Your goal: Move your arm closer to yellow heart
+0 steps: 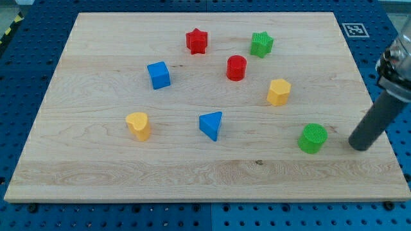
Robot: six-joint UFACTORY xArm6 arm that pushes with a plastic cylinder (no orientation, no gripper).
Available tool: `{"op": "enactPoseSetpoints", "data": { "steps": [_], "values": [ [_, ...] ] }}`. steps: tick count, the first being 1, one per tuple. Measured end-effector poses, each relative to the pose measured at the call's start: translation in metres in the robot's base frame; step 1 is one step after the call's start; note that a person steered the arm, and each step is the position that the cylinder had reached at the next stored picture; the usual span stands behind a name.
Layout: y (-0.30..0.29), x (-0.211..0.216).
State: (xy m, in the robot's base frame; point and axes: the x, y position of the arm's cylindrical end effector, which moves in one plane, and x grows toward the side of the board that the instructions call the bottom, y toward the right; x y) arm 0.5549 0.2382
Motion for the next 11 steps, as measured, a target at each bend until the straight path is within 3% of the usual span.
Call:
{"op": "enactPoseSetpoints", "data": {
  "steps": [2, 5, 7, 11],
  "values": [
    [-0.092, 0.064],
    [-0.296, 0.062],
    [-0.323, 0.02],
    [-0.358, -0.011]
  ]
}}
